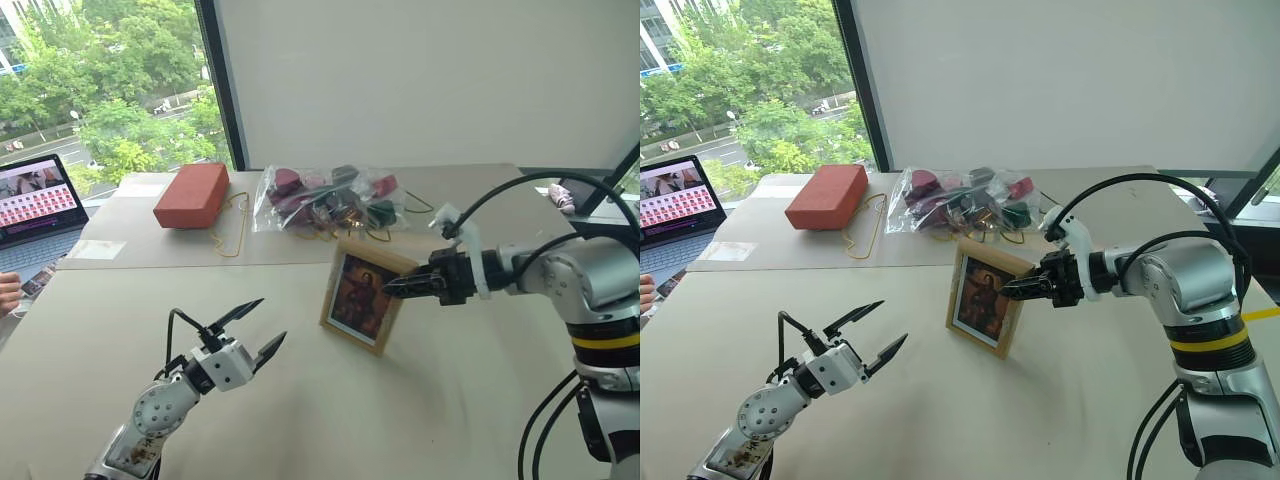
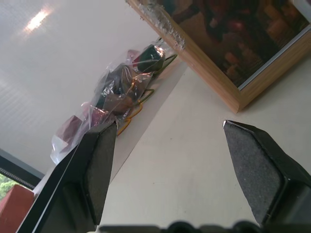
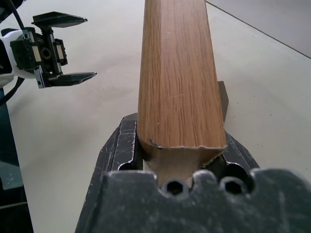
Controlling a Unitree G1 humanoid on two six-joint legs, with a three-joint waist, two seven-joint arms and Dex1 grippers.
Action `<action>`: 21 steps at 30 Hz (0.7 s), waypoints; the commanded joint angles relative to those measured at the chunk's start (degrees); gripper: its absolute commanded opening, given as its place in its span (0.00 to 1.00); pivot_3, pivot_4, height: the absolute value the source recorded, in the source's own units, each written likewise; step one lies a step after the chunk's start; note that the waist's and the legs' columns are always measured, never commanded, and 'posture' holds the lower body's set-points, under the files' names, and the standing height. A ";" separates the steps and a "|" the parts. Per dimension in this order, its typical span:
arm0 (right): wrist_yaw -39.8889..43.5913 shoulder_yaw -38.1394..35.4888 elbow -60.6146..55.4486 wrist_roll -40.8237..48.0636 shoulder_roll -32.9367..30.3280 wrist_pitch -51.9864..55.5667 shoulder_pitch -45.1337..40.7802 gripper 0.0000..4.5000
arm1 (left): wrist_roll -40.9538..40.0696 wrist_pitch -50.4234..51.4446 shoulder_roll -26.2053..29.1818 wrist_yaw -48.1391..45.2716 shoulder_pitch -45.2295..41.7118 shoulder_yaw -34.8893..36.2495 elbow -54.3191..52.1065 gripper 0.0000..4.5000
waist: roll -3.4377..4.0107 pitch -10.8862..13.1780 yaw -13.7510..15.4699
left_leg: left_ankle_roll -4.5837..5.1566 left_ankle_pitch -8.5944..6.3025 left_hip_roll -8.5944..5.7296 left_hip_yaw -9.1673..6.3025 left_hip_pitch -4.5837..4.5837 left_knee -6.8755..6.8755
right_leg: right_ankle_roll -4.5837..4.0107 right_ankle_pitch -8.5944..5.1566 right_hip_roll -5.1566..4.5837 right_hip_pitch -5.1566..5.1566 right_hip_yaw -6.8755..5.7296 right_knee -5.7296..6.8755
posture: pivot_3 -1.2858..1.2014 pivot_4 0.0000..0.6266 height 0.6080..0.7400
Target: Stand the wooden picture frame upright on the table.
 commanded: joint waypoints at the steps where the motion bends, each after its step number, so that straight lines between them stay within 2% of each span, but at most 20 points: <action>1: -0.38 -1.45 -1.31 0.88 -0.57 -0.50 -0.77 0.67 | -1.28 -0.51 -0.07 -0.92 0.24 1.18 -1.85 0.86 | 0.01 0.01 0.04 | 0.00 0.00 0.00 0.00 -0.01 0.00 | 0.00 0.00 0.00 -0.01 0.01 0.00 | 0.52 0.24 1.00; 5: -0.25 -5.32 -3.27 4.10 -2.37 2.53 -1.41 0.97 | -4.28 -0.27 0.19 -3.52 0.51 1.08 -2.21 0.86 | 0.01 0.01 0.24 | 0.00 0.00 0.00 0.00 -0.02 0.00 | 0.00 0.00 0.00 -0.01 0.00 -0.02 | 0.52 0.24 1.00; 12: -0.14 -16.94 -8.95 11.90 -9.19 9.23 3.66 0.97 | -7.58 1.20 -0.07 -5.94 1.35 2.54 -2.10 0.86 | 0.02 0.03 0.95 | 0.04 -0.03 0.00 -0.01 -0.07 0.00 | 0.00 0.00 -0.02 0.03 -0.04 -0.12 | 0.52 0.24 1.00; 14: -2.02 -20.90 -11.39 11.81 -10.96 9.77 9.02 0.97 | -8.43 4.26 -0.98 -4.92 2.20 3.70 -2.81 0.86 | 0.01 0.03 1.02 | 0.06 -0.04 0.00 -0.02 -0.08 0.00 | 0.01 0.00 -0.01 0.04 -0.05 -0.14 | 0.52 0.24 1.00; 17: -11.18 -30.35 -20.00 7.29 -6.84 7.00 22.38 0.97 | -13.27 18.38 -4.99 -0.90 4.74 6.05 -7.54 0.86 | -0.06 -0.01 1.11 | 0.19 -0.11 0.02 -0.06 -0.08 0.00 | 0.01 0.00 0.00 0.13 -0.11 -0.12 | 0.52 0.24 1.00; 18: -15.13 -32.86 -23.17 5.83 -3.44 5.42 25.67 0.97 | -15.13 23.50 -6.61 0.73 5.54 6.91 -9.51 0.86 | -0.06 -0.01 1.03 | 0.27 -0.16 0.02 -0.04 -0.06 0.10 | 0.01 -0.01 0.00 0.13 -0.09 -0.09 | 0.52 0.24 1.00; 19: -21.84 -33.54 -27.18 2.06 2.09 1.66 29.50 0.97 | -17.59 28.82 -8.39 2.55 6.44 7.40 -11.55 0.86 | -0.06 -0.01 0.93 | 0.27 -0.15 0.00 -0.01 -0.12 0.07 | 0.02 -0.01 -0.02 0.06 -0.05 -0.09 | 0.52 0.24 1.00; 21: -29.47 -33.93 -31.63 -2.10 8.67 -2.76 33.49 0.97 | -19.91 35.36 -10.46 4.06 7.32 8.16 -14.45 0.86 | -0.09 -0.03 0.66 | 0.27 -0.15 0.02 -0.04 -0.04 0.08 | 0.02 -0.01 0.02 0.09 -0.03 -0.02 | 0.52 0.24 1.00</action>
